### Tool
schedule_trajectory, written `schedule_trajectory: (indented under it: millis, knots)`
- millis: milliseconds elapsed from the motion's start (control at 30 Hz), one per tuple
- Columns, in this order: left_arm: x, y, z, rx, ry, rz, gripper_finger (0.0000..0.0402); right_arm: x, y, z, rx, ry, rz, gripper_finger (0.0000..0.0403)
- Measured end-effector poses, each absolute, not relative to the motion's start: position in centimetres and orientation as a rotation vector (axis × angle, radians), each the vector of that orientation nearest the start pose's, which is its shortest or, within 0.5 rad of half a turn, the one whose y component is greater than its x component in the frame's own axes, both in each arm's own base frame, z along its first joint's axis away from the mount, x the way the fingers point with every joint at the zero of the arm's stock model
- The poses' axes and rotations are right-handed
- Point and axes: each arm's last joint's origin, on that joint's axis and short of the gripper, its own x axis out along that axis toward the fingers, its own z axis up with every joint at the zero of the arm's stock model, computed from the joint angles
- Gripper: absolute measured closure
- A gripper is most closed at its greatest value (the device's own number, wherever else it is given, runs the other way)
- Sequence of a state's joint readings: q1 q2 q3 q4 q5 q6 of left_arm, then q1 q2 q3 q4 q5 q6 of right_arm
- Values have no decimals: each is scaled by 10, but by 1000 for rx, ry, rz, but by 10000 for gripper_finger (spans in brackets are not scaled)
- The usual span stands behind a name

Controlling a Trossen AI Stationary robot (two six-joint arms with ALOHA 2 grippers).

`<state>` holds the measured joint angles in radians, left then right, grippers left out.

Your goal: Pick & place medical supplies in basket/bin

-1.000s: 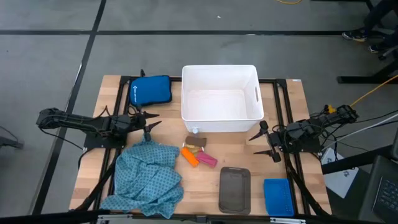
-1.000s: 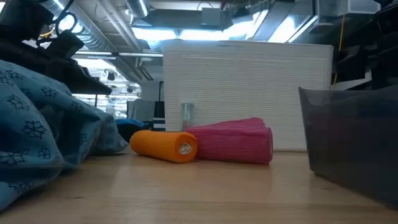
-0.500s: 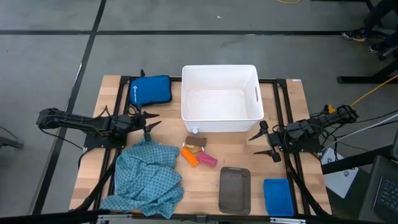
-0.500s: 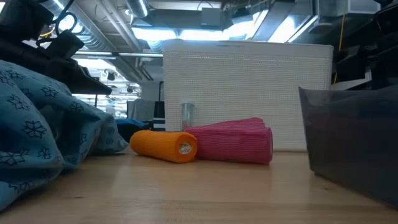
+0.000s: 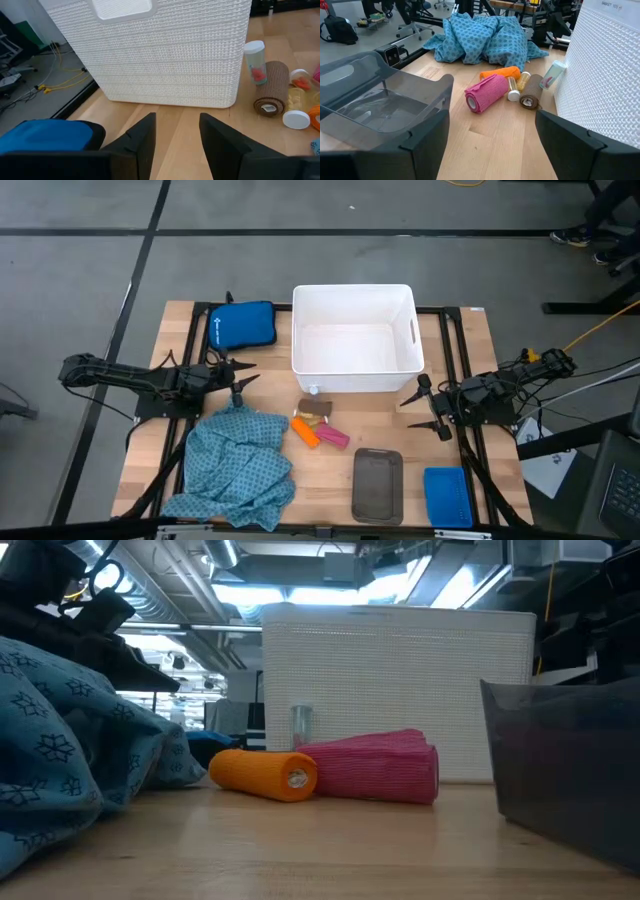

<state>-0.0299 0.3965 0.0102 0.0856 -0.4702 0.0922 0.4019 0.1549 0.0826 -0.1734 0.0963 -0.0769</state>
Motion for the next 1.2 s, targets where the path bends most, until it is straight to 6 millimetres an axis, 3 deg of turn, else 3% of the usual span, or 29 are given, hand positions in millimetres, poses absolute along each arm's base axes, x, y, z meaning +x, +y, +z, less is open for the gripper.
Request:
schedule_trajectory:
  millis: [267,700,967,1200]
  knots:
    - [116,10,141,165,313,423,254,96,36,168,-169,165,267,105]
    - [116,10,141,165,313,423,254,98,36,192,23,-54,237,105]
    - [116,10,142,167,310,444,254,97,23,196,40,-94,-234,105]
    - [117,10,147,127,277,441,254,97,22,196,75,-97,-237,105]
